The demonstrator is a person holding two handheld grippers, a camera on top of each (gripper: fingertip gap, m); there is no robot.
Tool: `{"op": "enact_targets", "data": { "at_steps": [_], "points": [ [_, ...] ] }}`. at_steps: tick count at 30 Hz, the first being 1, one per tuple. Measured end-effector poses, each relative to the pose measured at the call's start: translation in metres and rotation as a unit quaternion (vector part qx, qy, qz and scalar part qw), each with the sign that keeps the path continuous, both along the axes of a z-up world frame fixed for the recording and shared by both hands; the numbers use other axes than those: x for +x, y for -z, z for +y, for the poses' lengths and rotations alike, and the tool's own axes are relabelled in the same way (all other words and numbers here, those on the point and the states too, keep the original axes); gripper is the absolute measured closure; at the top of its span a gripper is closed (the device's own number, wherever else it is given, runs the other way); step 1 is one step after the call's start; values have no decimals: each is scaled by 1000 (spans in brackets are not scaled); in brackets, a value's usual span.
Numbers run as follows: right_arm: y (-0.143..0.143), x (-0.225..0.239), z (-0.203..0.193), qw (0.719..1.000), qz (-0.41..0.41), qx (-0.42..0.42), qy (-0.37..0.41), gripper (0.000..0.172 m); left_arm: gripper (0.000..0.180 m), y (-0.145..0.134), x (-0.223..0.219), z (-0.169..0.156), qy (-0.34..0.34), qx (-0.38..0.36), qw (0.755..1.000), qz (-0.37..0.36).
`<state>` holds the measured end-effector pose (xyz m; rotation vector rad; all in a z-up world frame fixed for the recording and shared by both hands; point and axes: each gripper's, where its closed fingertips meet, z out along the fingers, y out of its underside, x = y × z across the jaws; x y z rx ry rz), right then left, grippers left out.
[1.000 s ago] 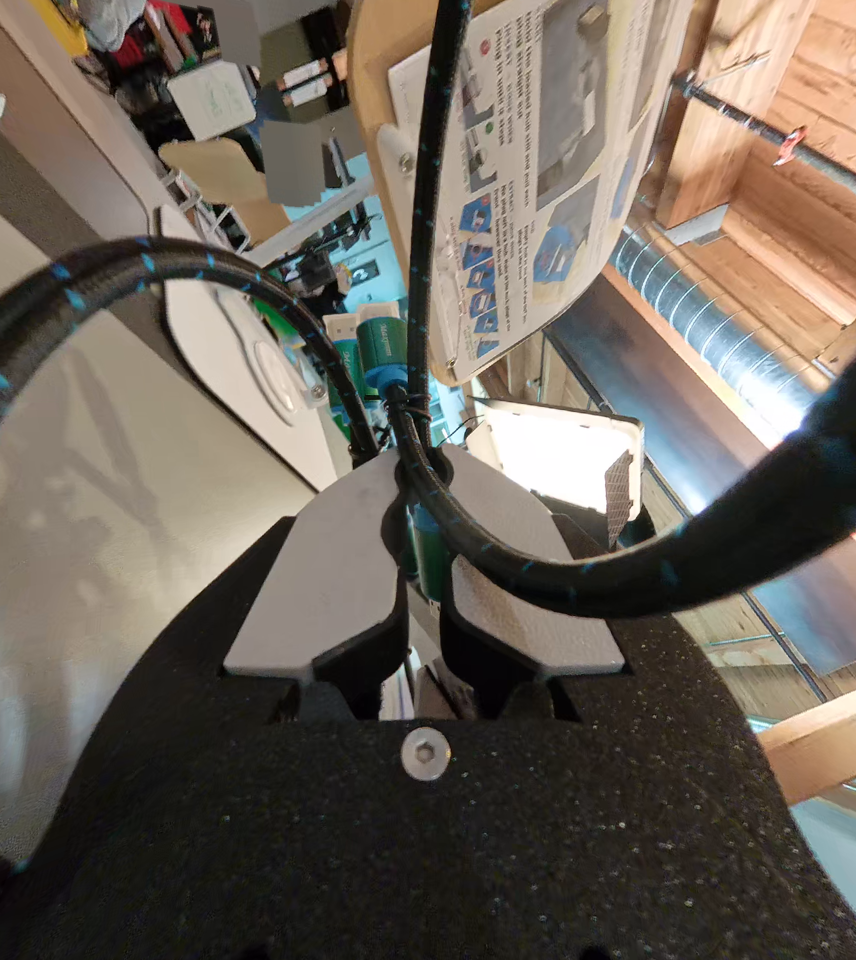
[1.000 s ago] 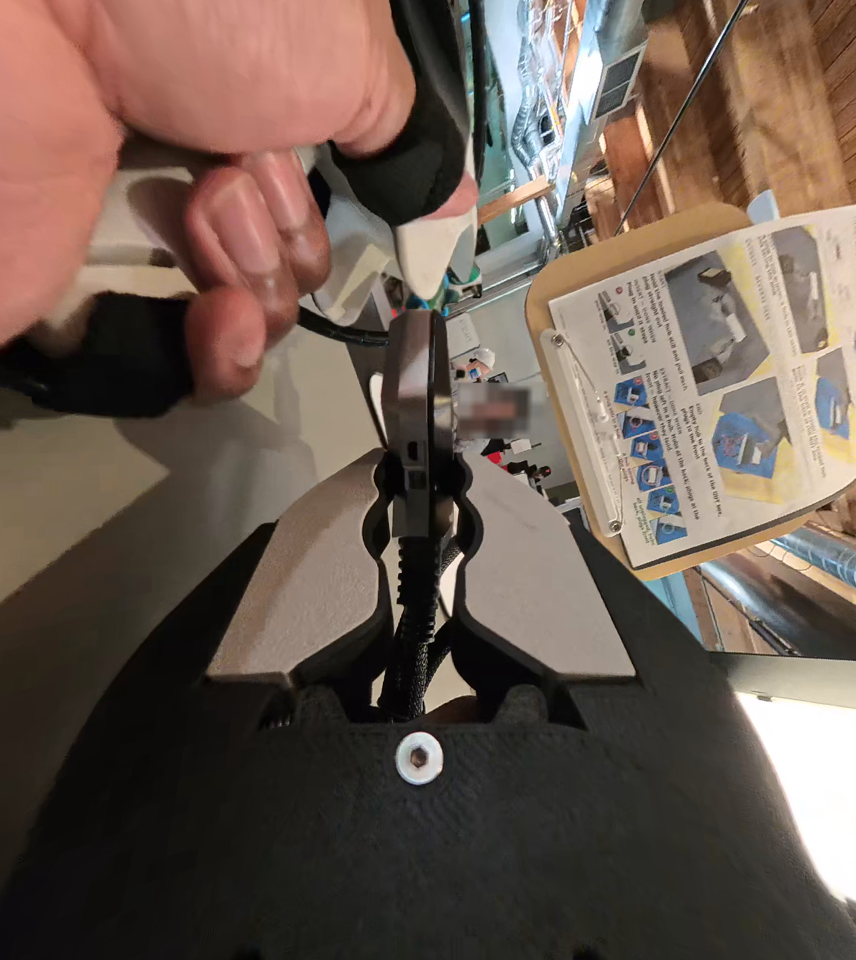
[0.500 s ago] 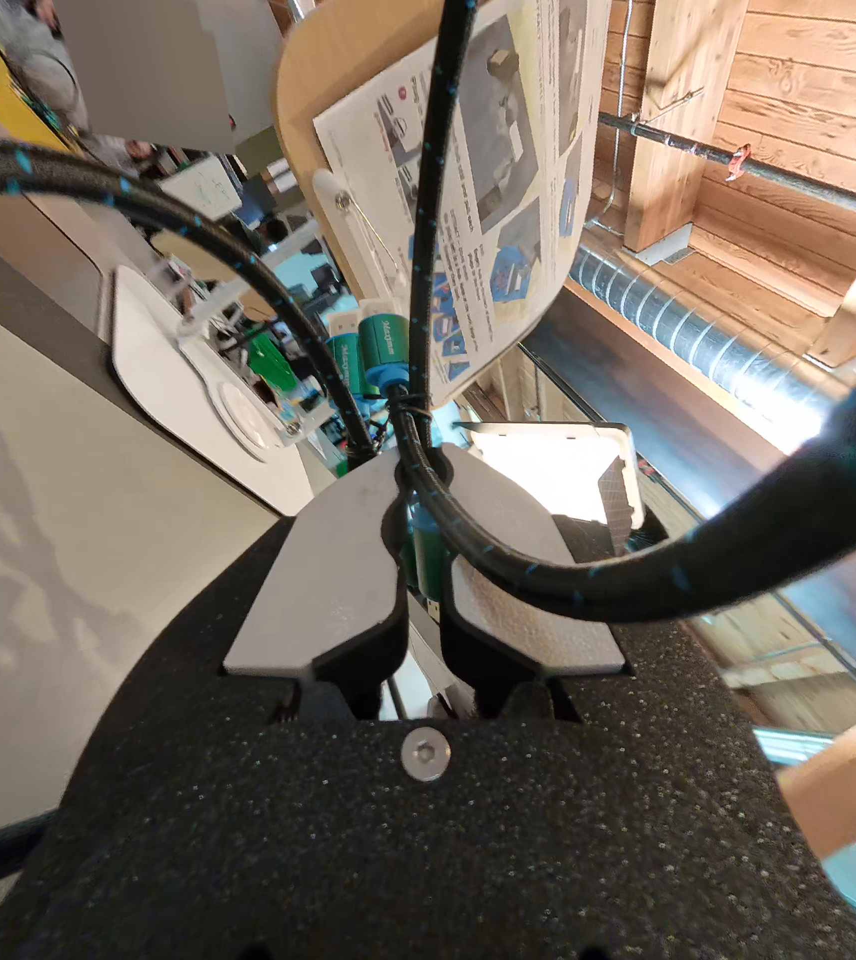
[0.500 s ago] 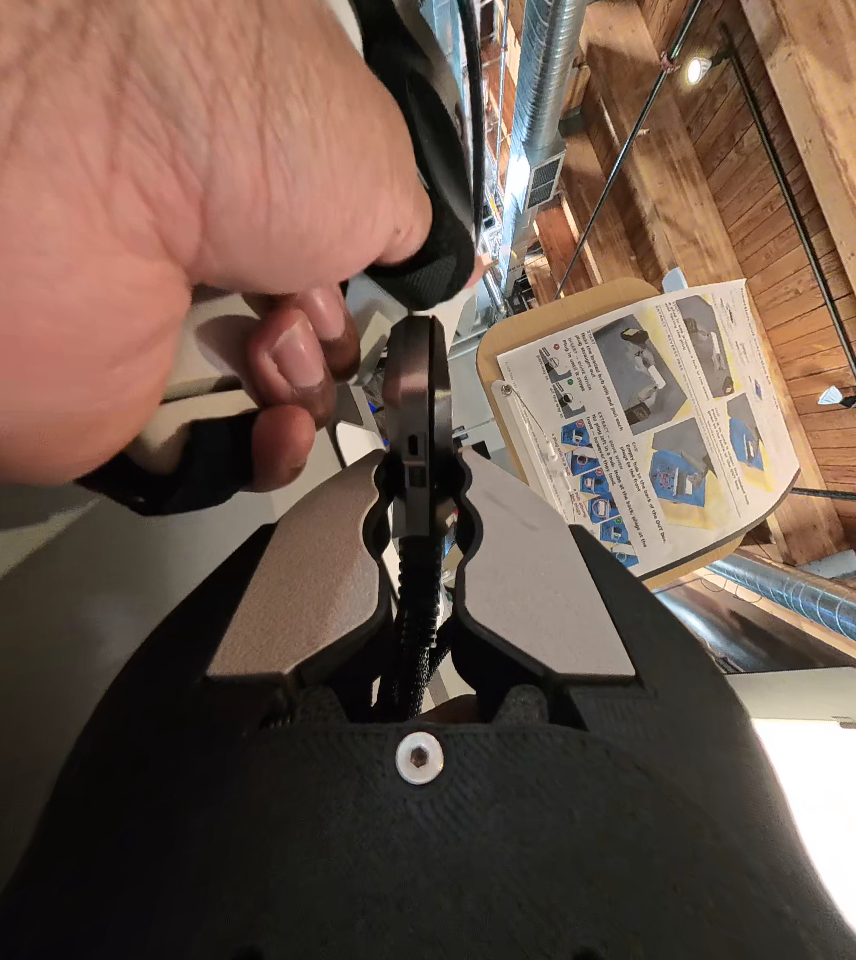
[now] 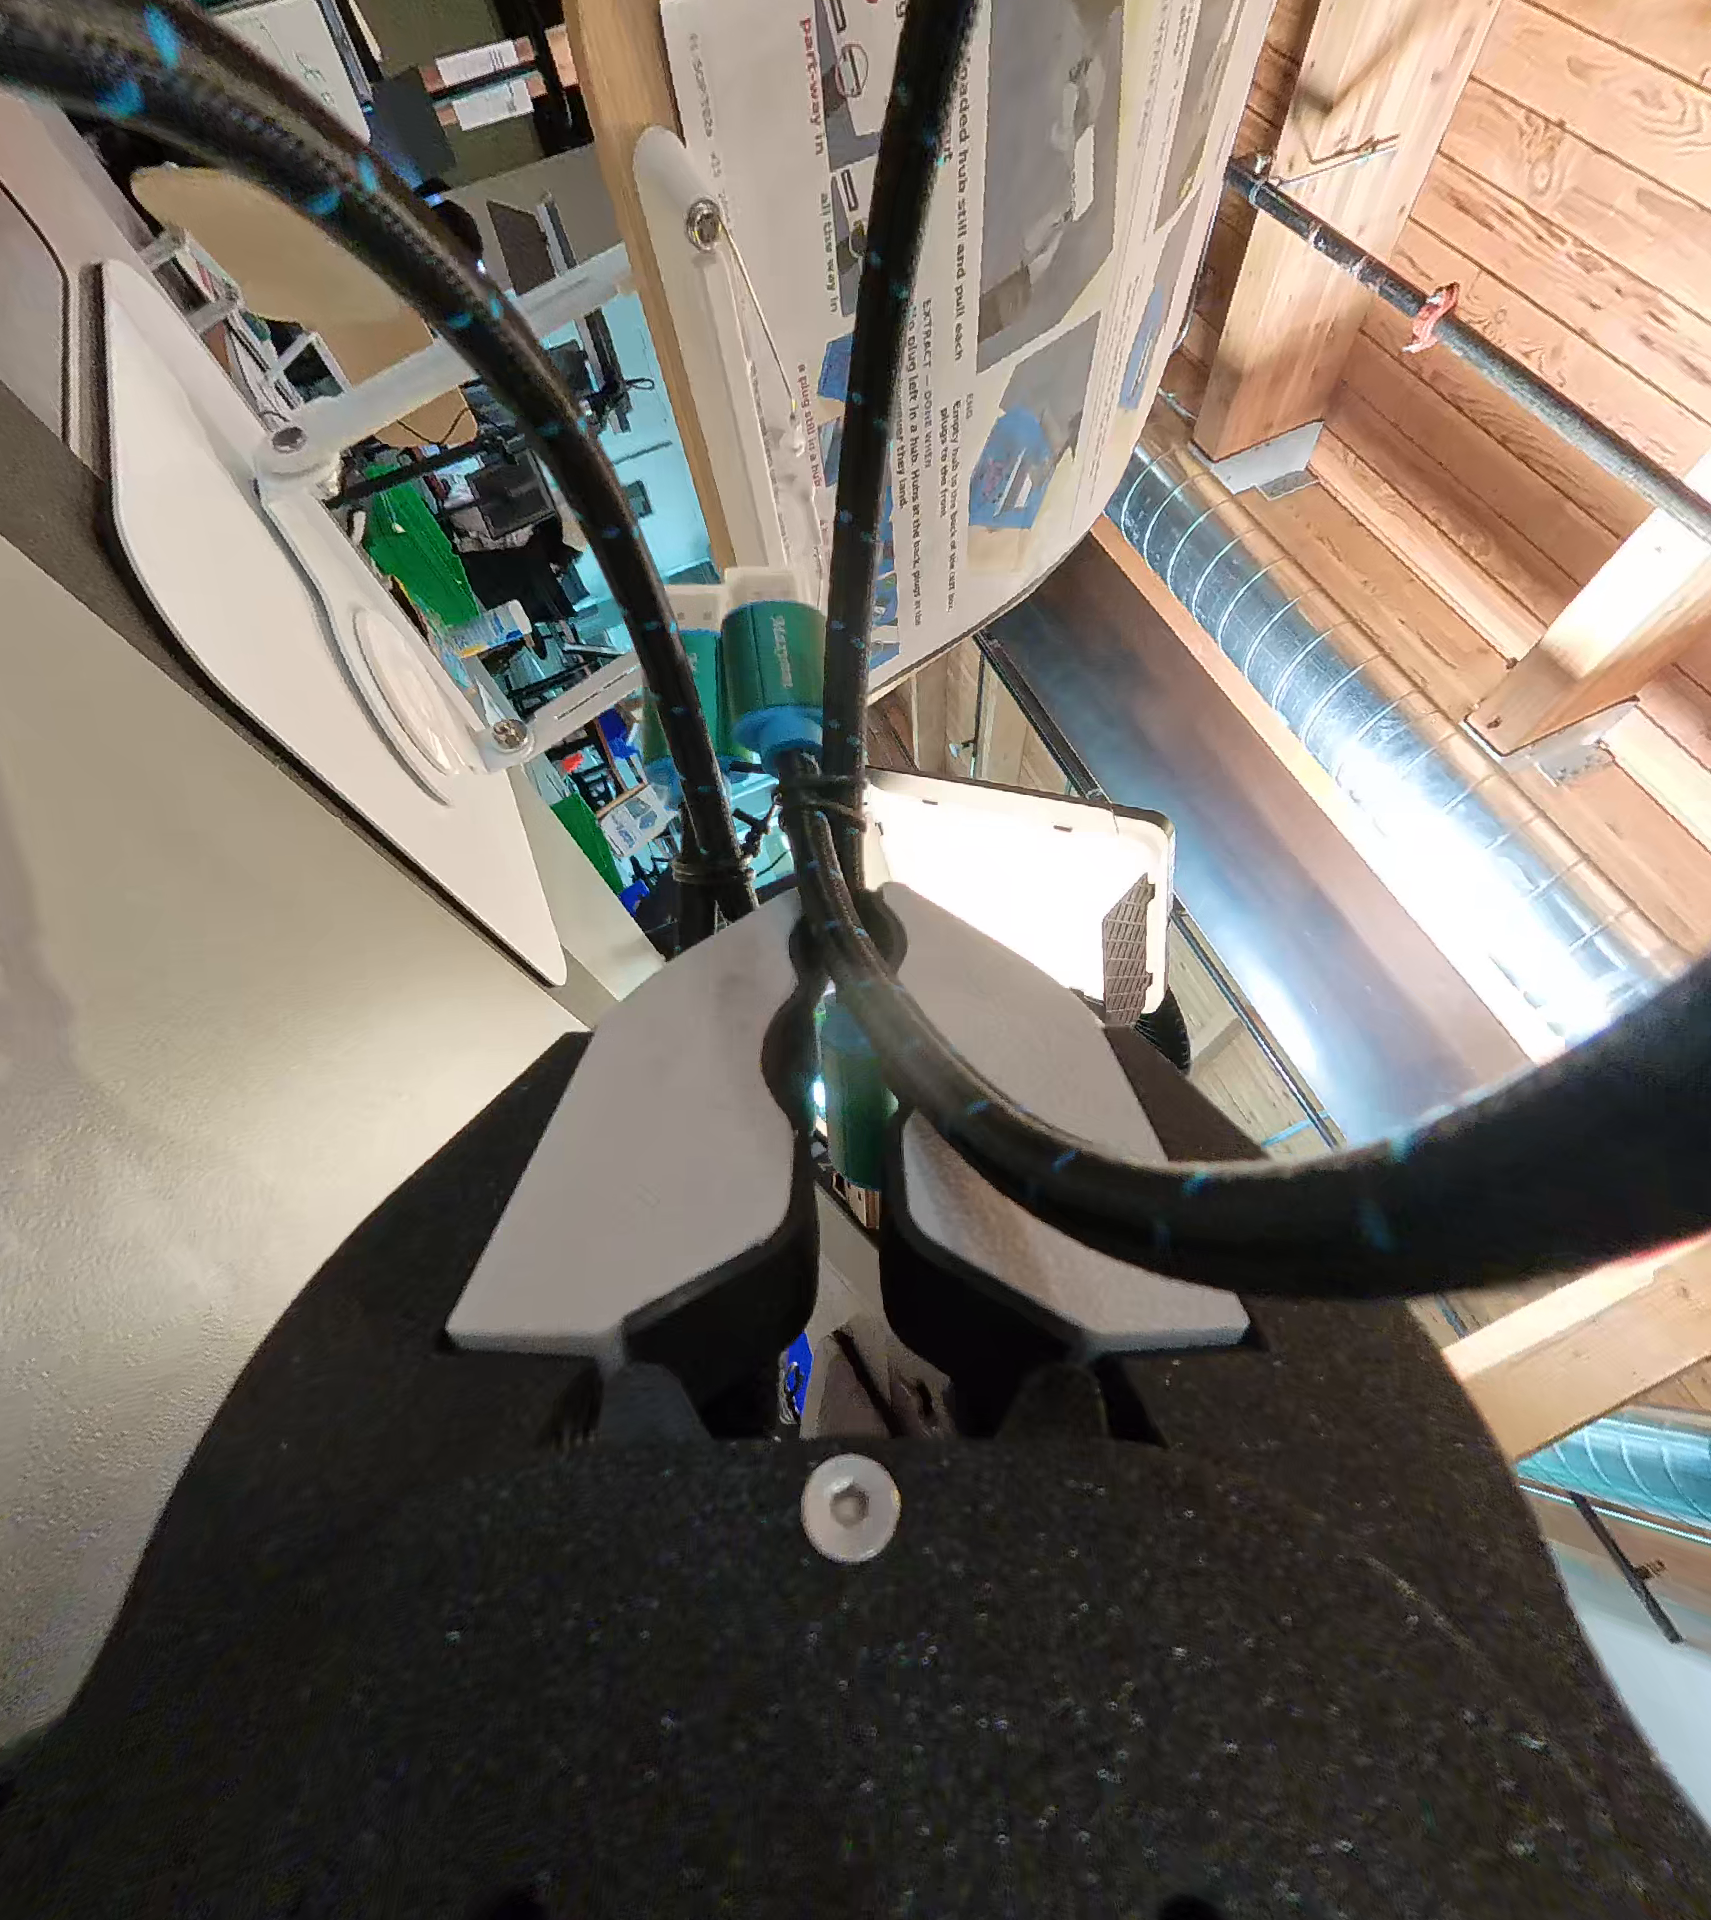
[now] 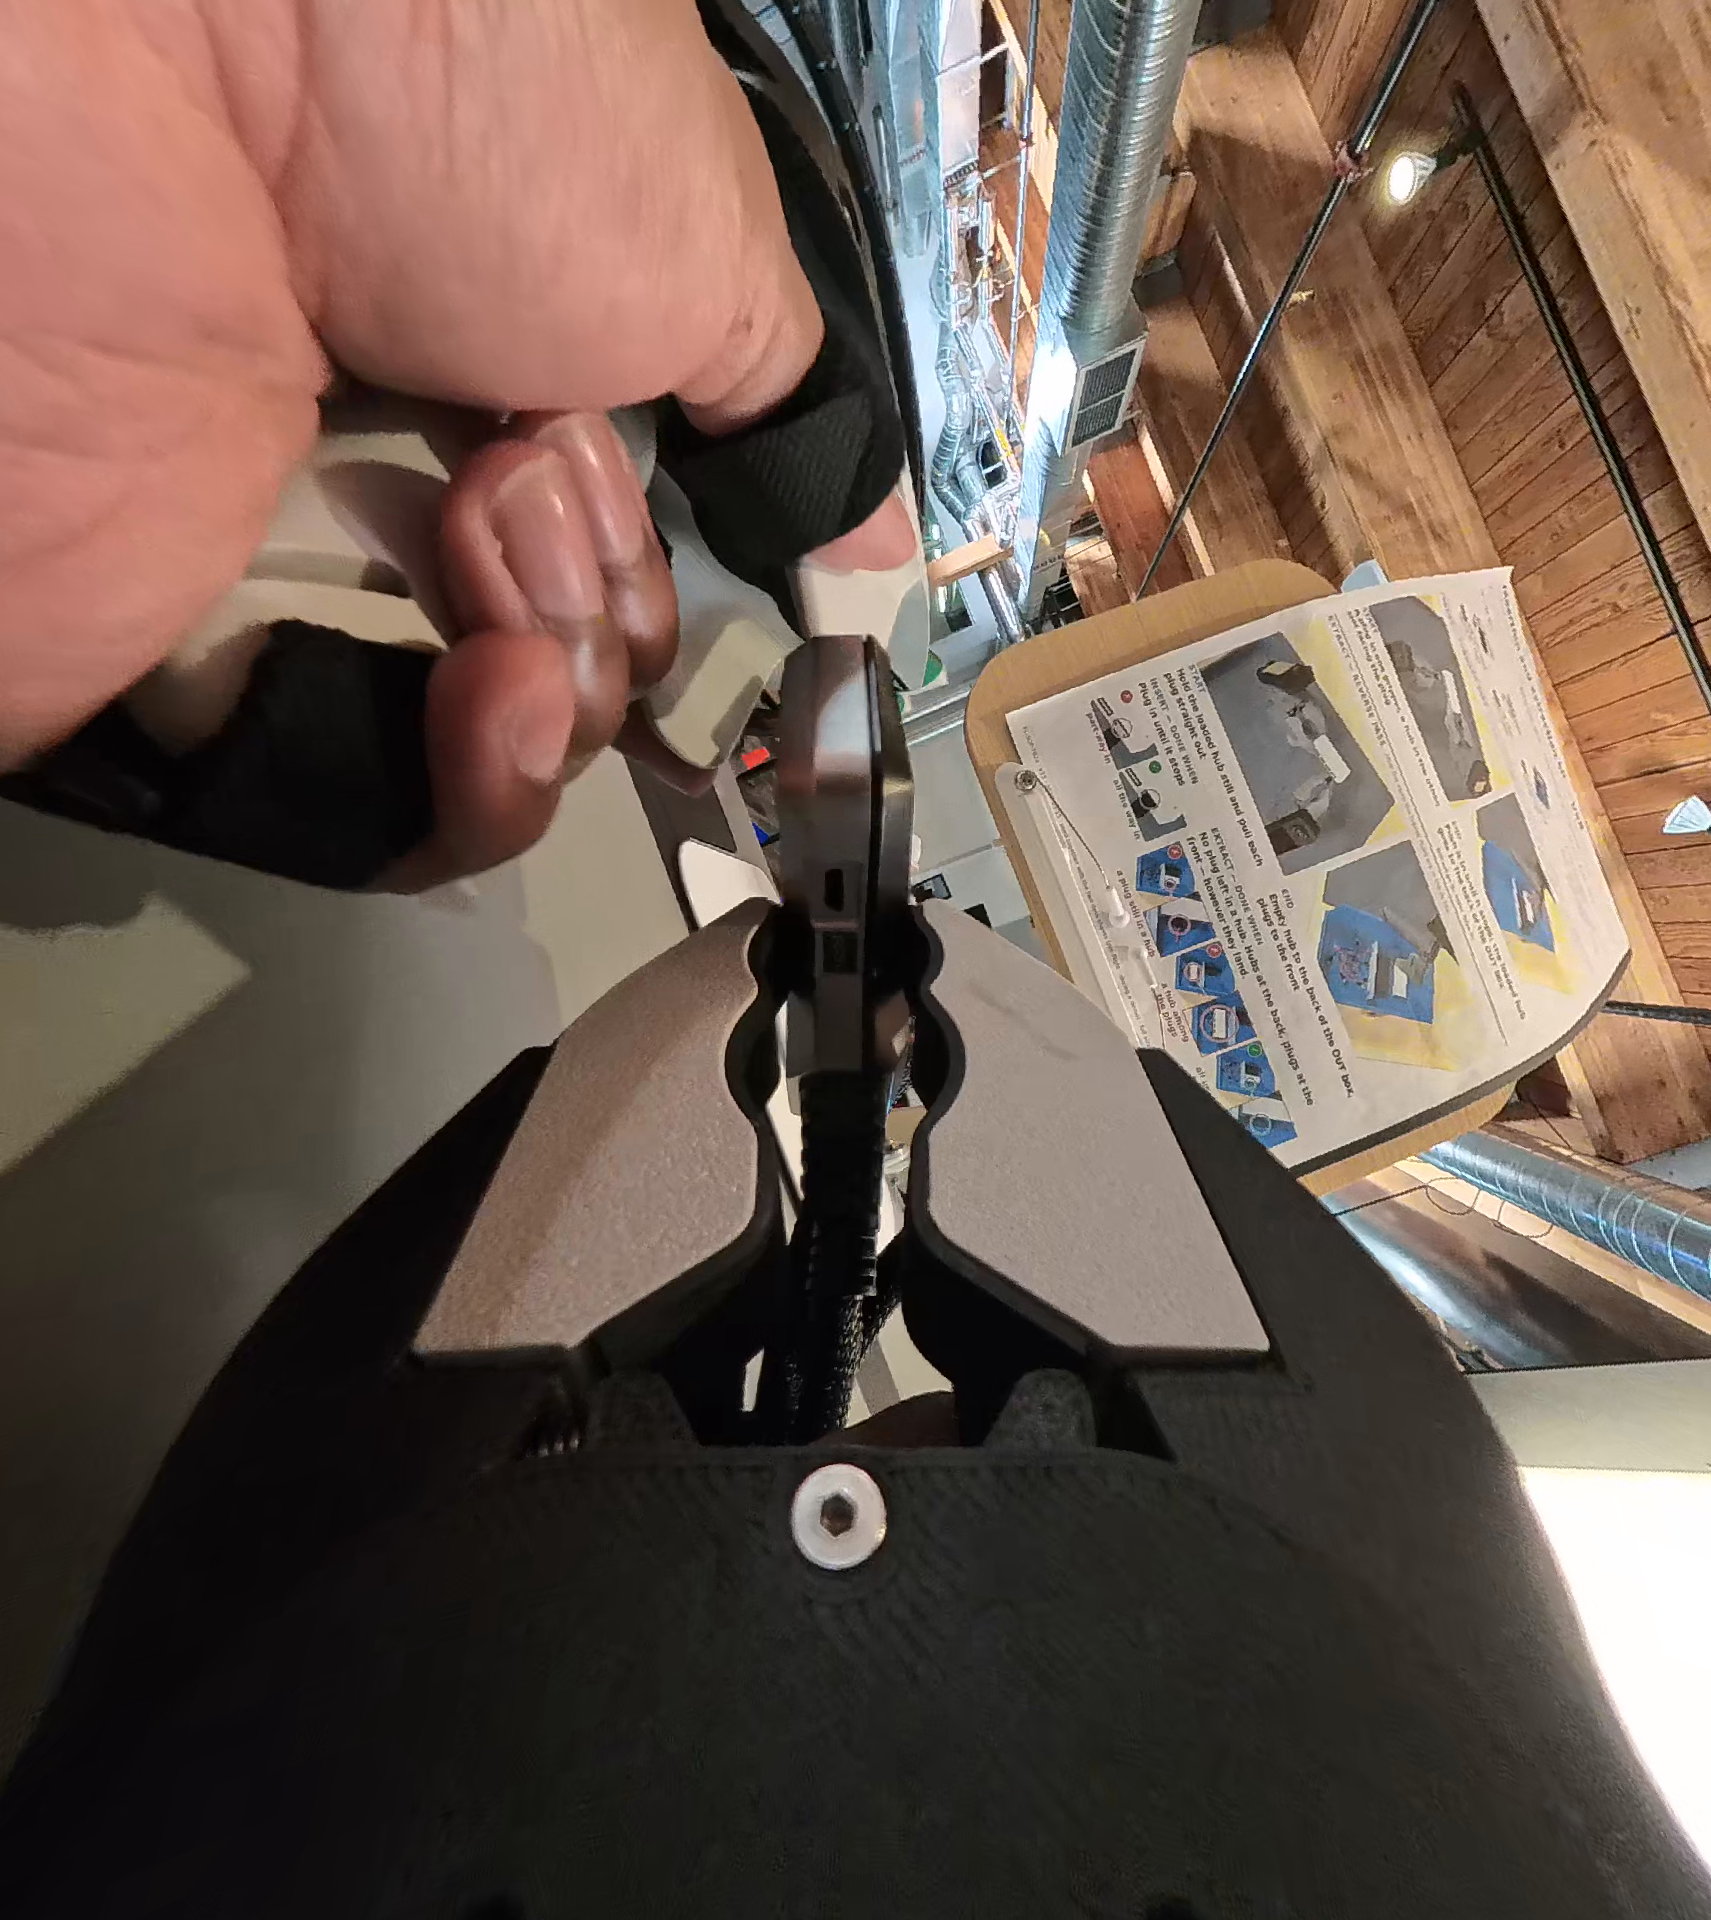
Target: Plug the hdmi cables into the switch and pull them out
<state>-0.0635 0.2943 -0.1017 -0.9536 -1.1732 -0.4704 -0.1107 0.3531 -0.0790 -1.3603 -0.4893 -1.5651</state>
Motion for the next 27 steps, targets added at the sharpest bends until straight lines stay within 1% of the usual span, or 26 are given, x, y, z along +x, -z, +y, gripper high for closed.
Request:
{"op": "enact_targets", "data": {
  "at_steps": [4,9,17,22,25,27],
  "points": [
    [-1,5,4,1000,6,-1,2,152,174,-1,2,0,21,4,1000,-16],
    [0,6,6,1000,8,-4,5,152,174,0,4,1,30,0,999,-10],
    [1,11,12,1000,16,-16,16,152,174,2,4,1,13,-6,1000,-2],
    [3,13,15,999,18,-22,21,152,174,2,5,2,1,-6,1000,18],
    [8,8,12,999,6,-31,5,152,174,4,5,2,3,-10,1000,17],
    [16,1,7,999,-14,-42,-20,151,174,10,4,4,2,-23,999,33]
  ]
}}
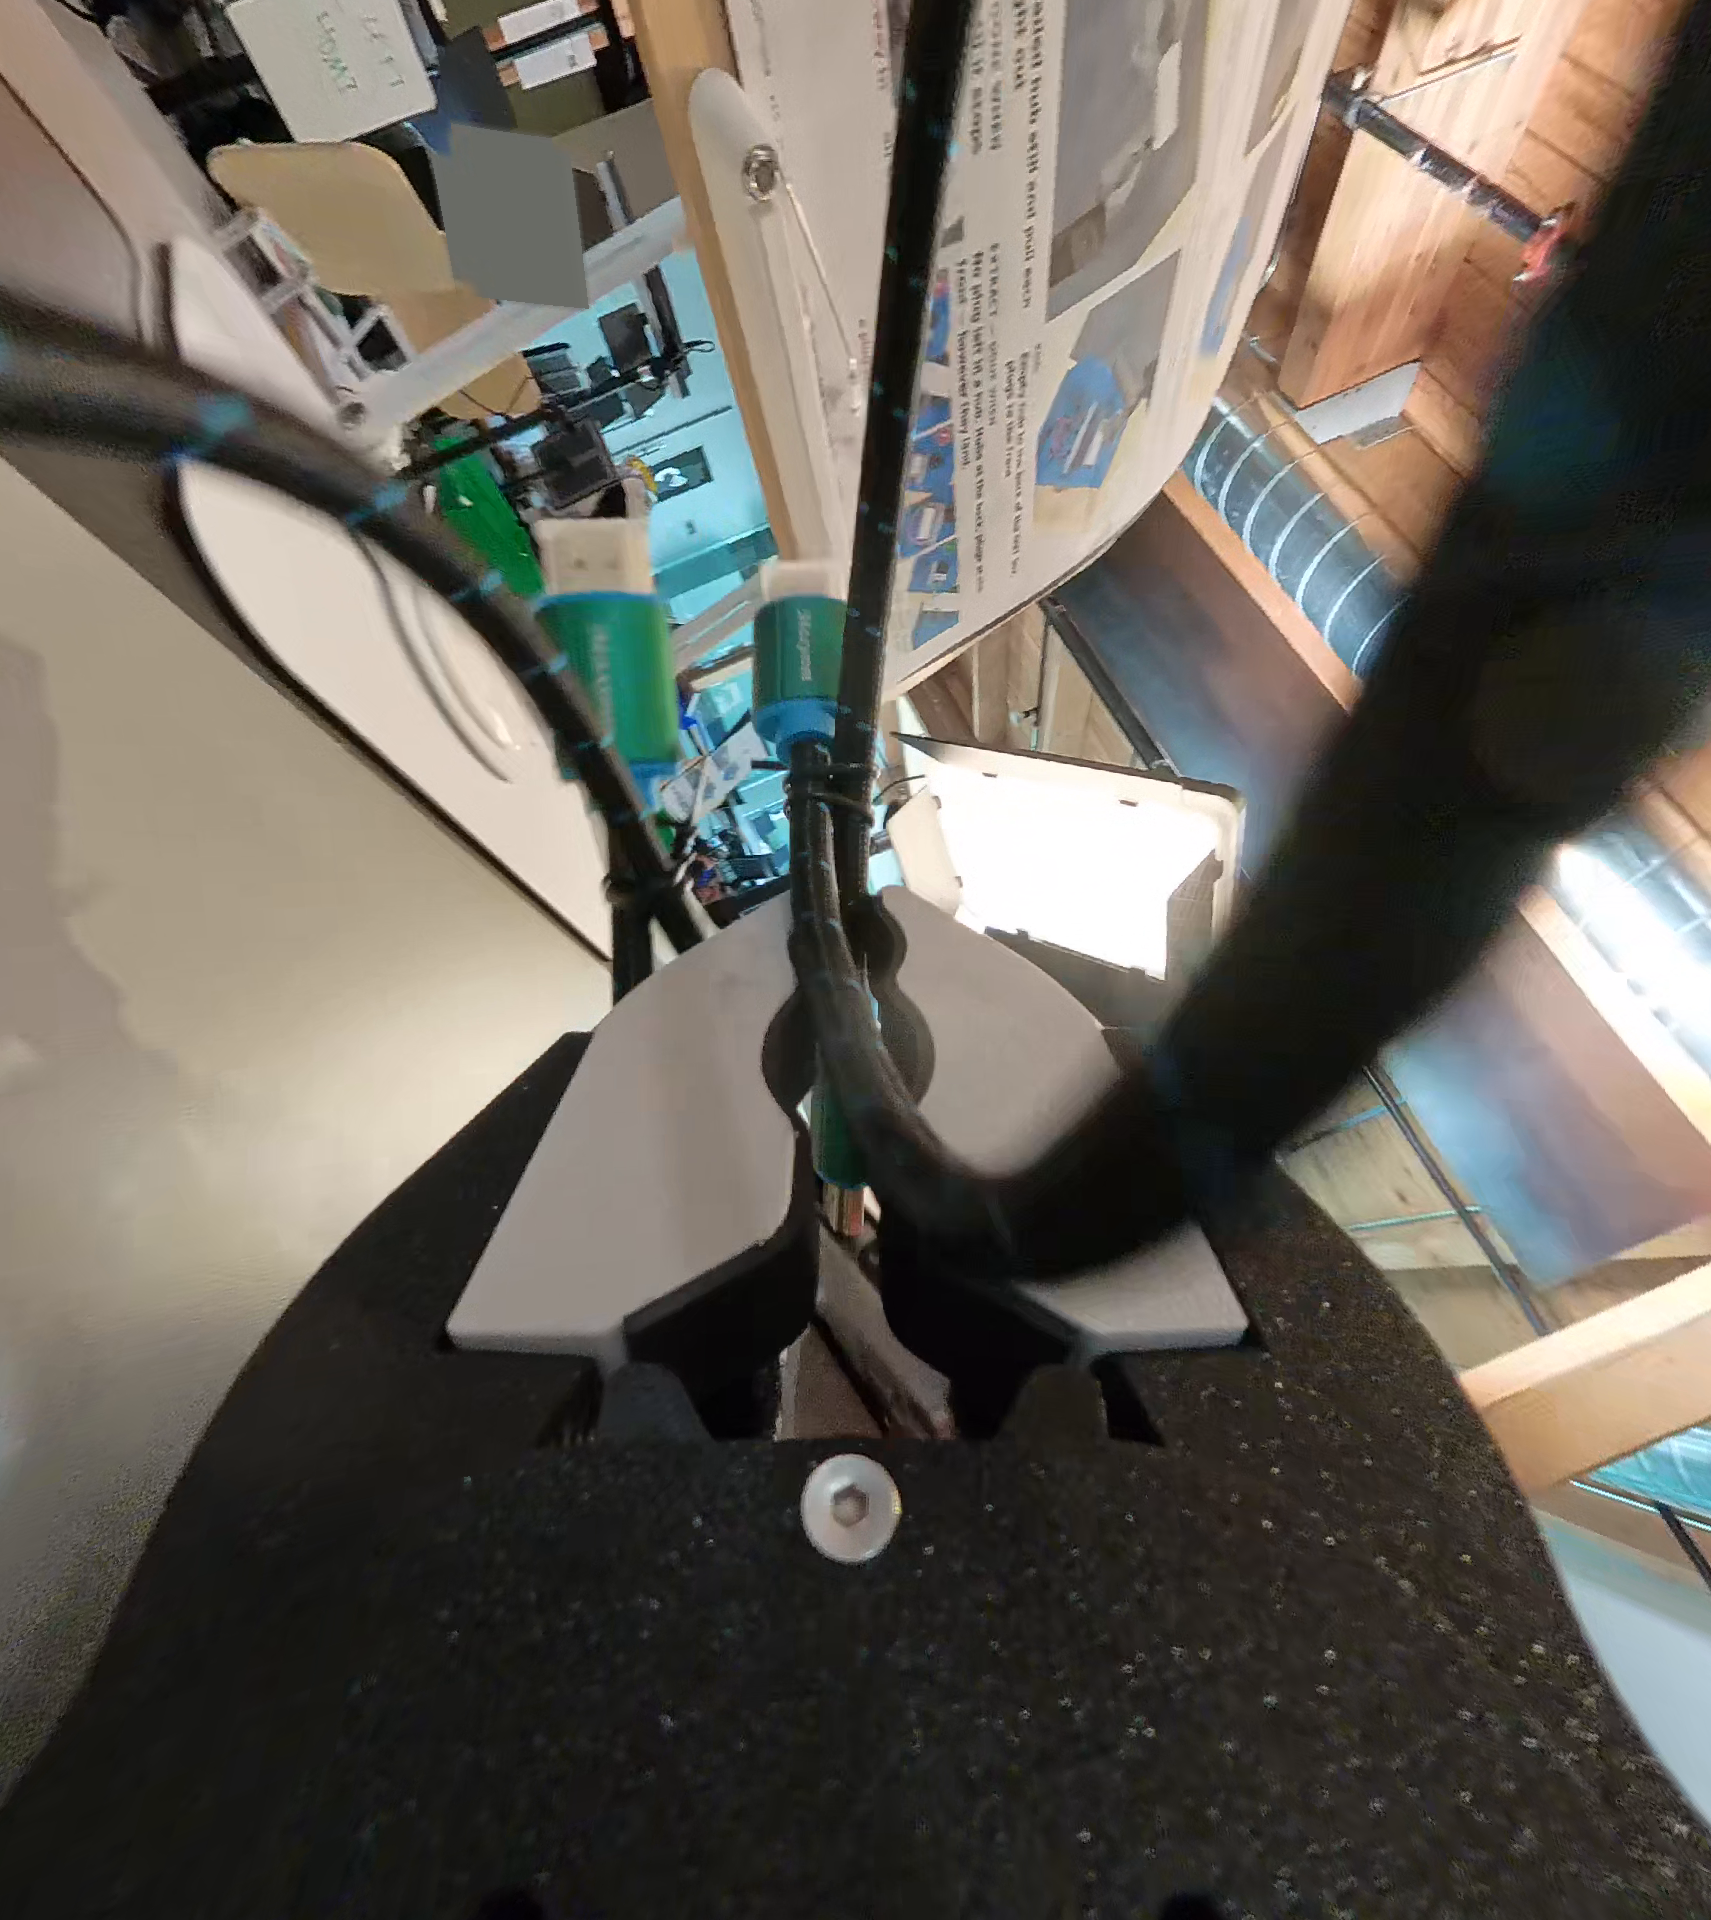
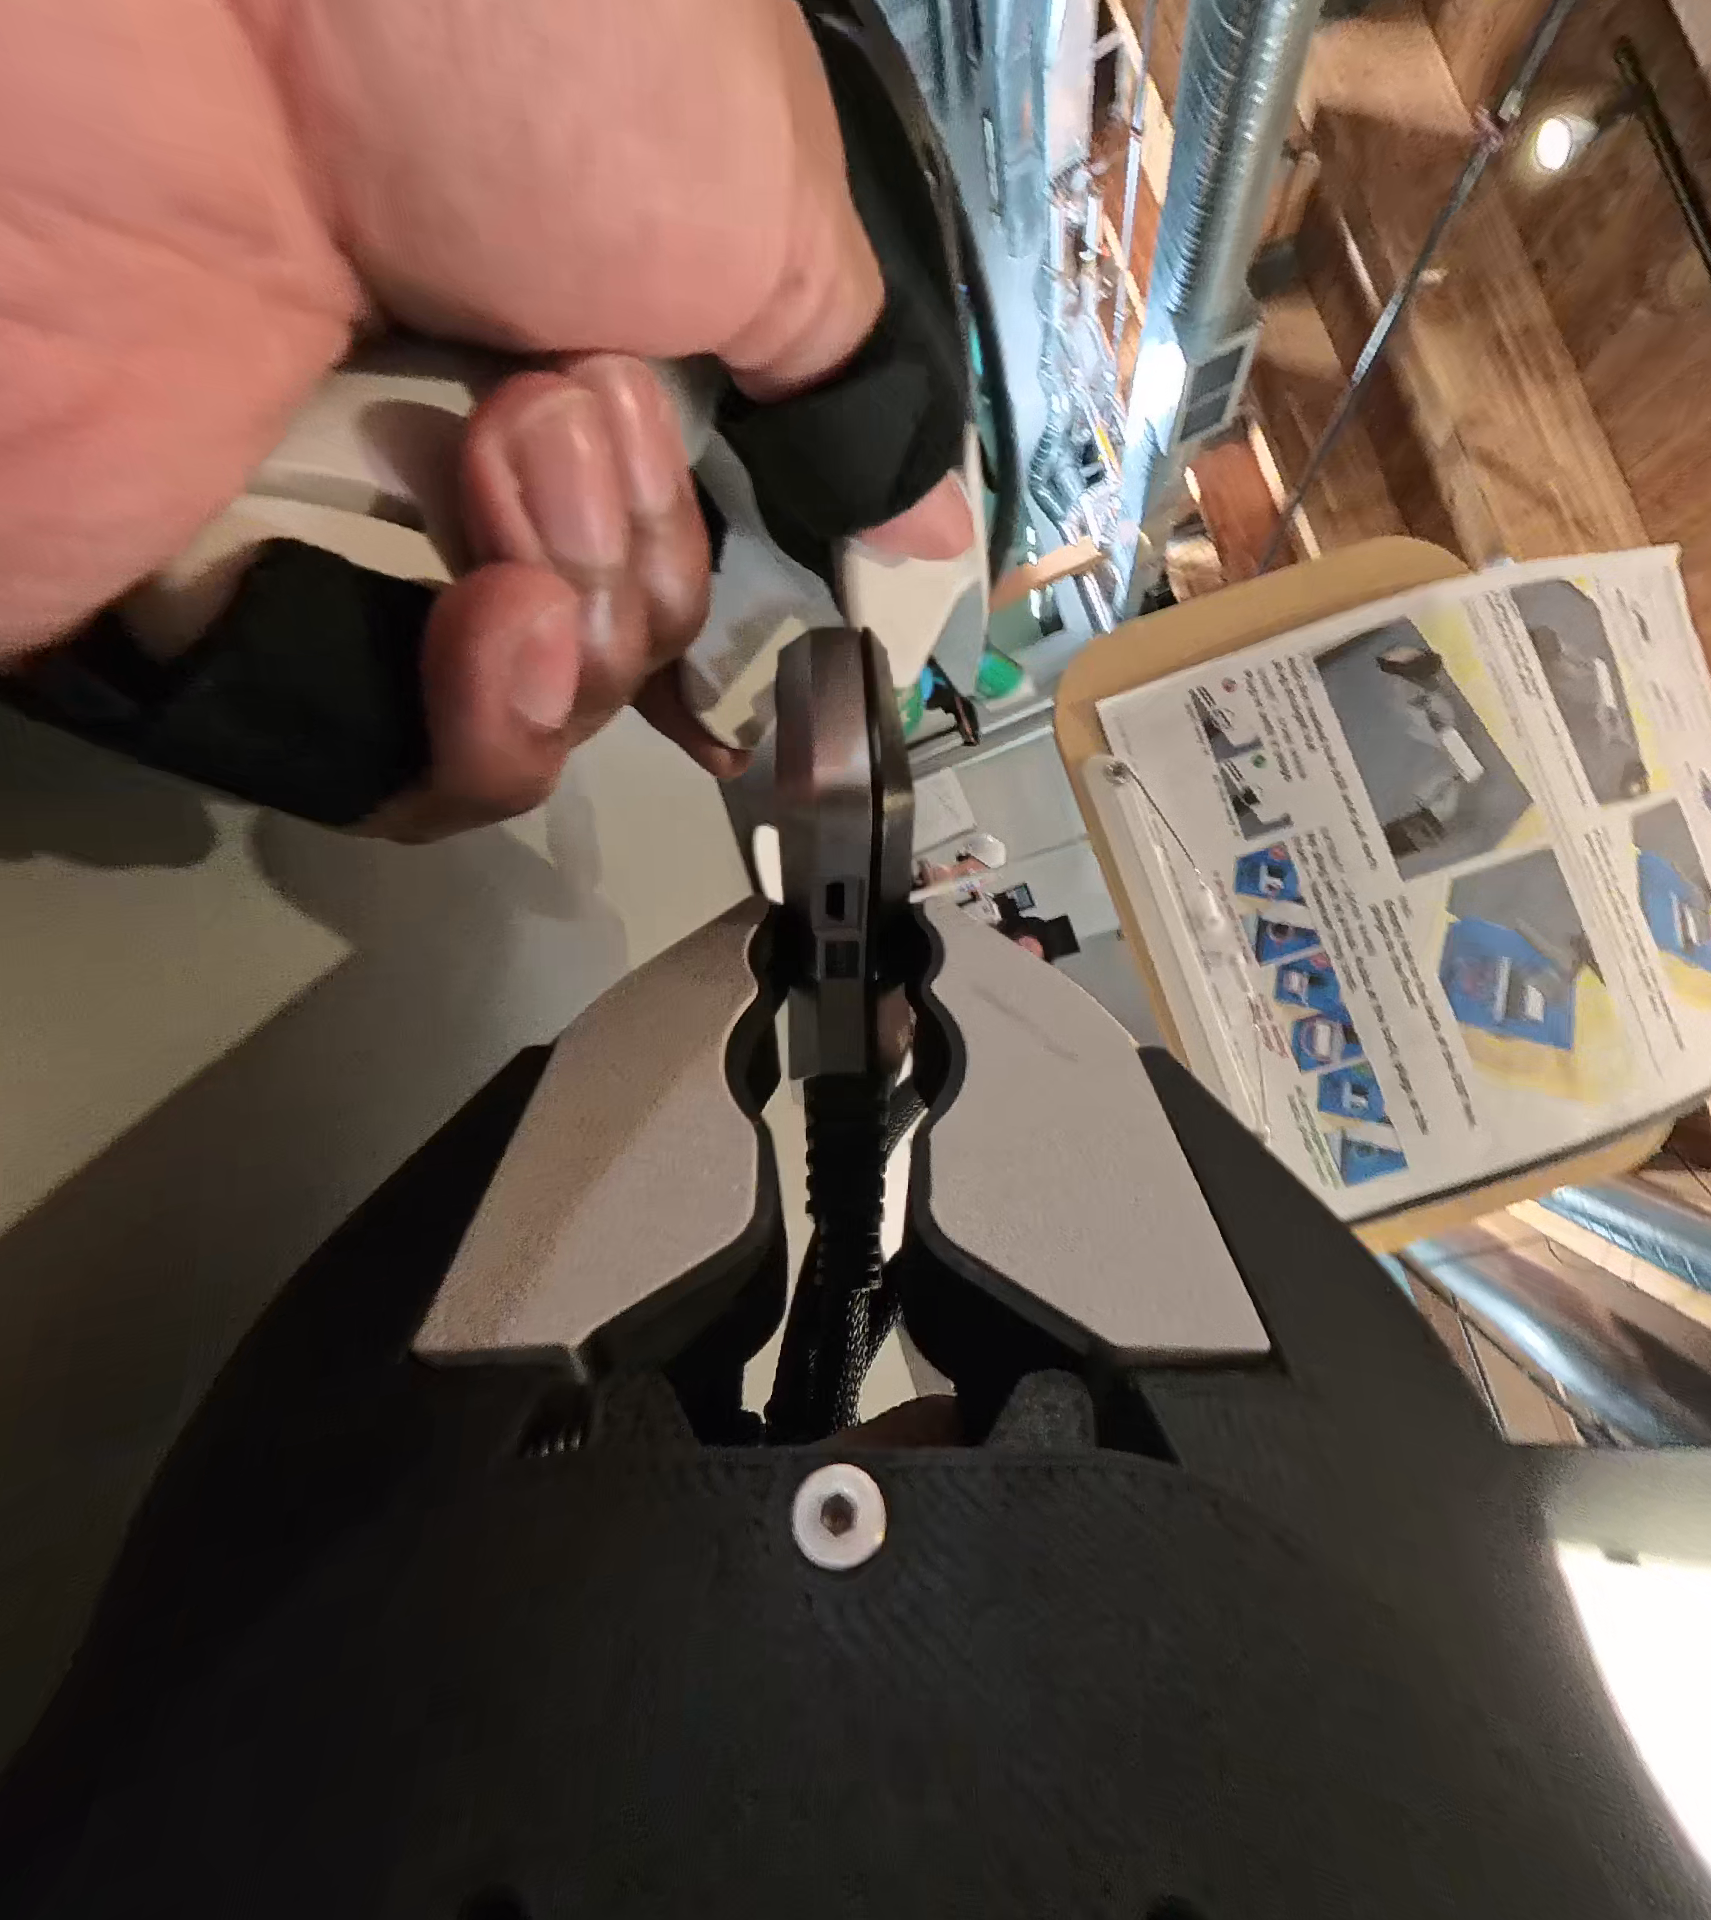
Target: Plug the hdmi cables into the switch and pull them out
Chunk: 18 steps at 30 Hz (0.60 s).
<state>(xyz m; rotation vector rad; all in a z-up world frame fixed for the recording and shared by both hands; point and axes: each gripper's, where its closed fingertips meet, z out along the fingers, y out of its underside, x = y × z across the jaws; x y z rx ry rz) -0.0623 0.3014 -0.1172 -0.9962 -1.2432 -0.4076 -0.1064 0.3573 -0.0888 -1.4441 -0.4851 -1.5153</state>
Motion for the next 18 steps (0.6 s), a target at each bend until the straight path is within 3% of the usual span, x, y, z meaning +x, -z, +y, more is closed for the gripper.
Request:
{"op": "enact_targets", "data": {
  "at_steps": [5,11,18],
  "points": [
    [37,-7,-7,993,-85,-66,-45,150,174,-3,-11,2,-12,13,1000,-10],
    [50,1,-13,981,-111,-143,-74,147,174,-1,-14,3,2,6,1000,-6],
    [56,16,-52,914,-134,-356,-141,117,174,-3,-13,3,4,15,1000,-14]
  ]
}}
